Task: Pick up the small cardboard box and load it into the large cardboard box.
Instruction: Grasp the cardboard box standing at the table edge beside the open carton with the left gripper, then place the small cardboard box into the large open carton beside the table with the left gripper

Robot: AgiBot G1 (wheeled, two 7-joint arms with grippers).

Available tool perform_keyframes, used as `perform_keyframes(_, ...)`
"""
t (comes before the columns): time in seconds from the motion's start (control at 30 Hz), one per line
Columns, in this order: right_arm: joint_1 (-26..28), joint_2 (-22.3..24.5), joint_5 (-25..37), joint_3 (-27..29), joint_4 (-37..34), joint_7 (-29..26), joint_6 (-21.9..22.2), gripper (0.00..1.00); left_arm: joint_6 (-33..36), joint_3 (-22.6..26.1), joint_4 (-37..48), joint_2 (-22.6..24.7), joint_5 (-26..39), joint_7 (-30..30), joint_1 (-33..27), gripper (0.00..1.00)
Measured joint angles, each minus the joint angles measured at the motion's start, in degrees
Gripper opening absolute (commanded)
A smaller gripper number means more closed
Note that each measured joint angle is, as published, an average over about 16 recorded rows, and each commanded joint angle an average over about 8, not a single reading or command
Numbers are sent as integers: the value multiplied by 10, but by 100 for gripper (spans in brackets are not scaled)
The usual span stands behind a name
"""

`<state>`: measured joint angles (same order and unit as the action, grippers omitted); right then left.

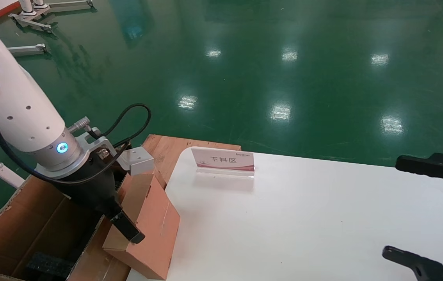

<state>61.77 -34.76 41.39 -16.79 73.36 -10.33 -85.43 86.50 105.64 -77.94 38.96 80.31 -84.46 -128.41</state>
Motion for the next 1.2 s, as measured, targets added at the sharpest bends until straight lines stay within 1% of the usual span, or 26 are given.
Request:
perform_keyframes(0.9,0,0,0,0,0,0,0,0,0,-3,1,-1,-1,-3,-1,0)
perform_keyframes(1.2,0,0,0,0,0,0,0,0,-4,-8,9,-2,-9,4,-4,0)
